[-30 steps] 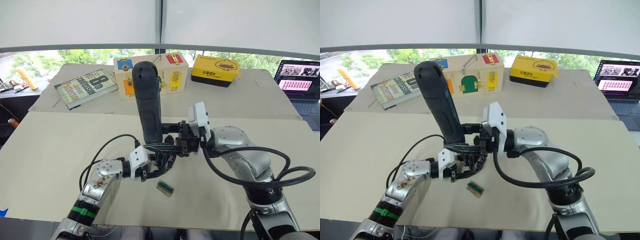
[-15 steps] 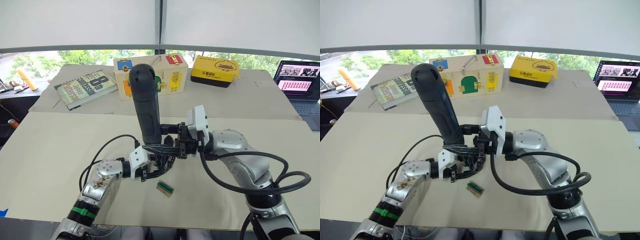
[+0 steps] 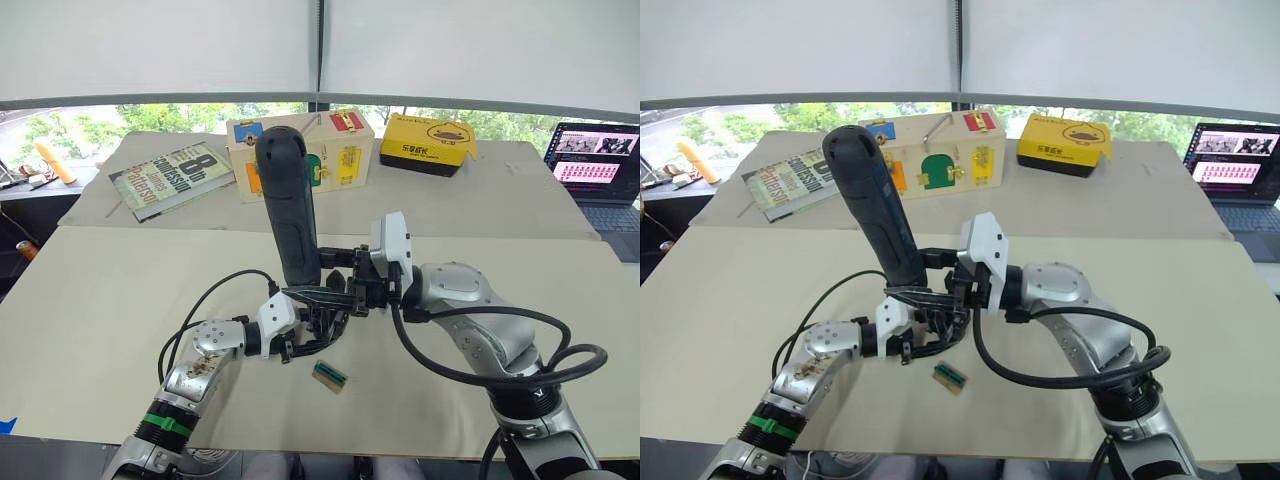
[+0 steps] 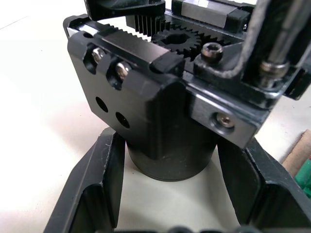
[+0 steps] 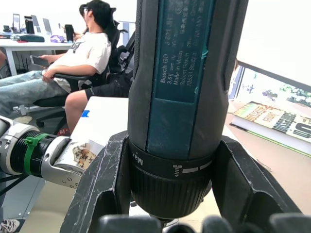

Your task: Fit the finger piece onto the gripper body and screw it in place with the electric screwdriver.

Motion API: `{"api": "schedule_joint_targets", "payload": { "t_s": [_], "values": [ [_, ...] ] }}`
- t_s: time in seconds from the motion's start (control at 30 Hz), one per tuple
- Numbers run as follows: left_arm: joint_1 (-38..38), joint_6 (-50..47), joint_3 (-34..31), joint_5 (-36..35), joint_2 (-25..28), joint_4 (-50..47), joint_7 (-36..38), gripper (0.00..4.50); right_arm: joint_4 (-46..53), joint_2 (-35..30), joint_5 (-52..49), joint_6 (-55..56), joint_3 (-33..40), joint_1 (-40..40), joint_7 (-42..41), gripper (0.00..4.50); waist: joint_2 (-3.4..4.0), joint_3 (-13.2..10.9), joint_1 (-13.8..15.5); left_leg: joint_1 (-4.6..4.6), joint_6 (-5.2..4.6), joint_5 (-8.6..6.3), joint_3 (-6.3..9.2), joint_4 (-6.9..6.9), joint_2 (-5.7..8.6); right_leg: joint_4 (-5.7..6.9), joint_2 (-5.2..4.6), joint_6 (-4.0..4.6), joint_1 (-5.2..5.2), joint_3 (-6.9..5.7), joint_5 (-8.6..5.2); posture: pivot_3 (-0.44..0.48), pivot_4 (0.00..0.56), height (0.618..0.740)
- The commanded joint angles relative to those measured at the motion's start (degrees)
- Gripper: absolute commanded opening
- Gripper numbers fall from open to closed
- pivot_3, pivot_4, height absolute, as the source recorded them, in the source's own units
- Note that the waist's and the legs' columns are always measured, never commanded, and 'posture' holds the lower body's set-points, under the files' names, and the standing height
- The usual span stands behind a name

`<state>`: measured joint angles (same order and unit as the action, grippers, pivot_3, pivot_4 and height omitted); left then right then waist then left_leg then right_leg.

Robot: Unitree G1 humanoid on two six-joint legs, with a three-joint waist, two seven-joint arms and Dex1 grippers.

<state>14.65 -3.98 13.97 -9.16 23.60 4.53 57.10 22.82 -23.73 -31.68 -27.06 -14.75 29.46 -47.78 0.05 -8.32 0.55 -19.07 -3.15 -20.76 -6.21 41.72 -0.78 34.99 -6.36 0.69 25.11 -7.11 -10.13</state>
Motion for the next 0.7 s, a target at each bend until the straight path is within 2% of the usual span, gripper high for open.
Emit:
{"api": "schedule_joint_targets", "payload": {
  "t_s": [0.03,0.43,0.7],
  "values": [
    [-1.78,-1.81,1.45,0.76,0.87,1.02,0.56,2.27,-5.67,-1.56,4.87,-2.62,-2.37,-3.47,1.71,1.9,-0.01,0.11,0.0,0.0,-0.01,-0.01,0.01,-0.01,0.0,0.0,-0.01,0.0,0.0,0.0,0.0,0.0,0.15,0.74],
    [-2.23,-1.9,1.48,0.71,0.87,0.66,0.35,2.27,-6.14,-2.42,6.55,-3.41,-4.47,-1.29,3.17,1.9,0.08,0.5,-0.05,0.05,-0.06,-0.05,0.02,-0.12,0.0,-0.04,-0.05,0.02,-0.01,0.03,-0.02,0.0,0.15,0.74],
    [-2.16,-1.71,1.53,0.73,0.92,0.84,0.28,2.27,-4.58,-2.2,6.96,-0.93,-5.69,0.22,1.21,1.9,0.06,0.55,-0.03,0.04,-0.08,-0.06,0.05,-0.14,-0.01,-0.07,-0.07,0.02,-0.01,0.04,-0.03,0.0,0.15,0.74]
  ]
}}
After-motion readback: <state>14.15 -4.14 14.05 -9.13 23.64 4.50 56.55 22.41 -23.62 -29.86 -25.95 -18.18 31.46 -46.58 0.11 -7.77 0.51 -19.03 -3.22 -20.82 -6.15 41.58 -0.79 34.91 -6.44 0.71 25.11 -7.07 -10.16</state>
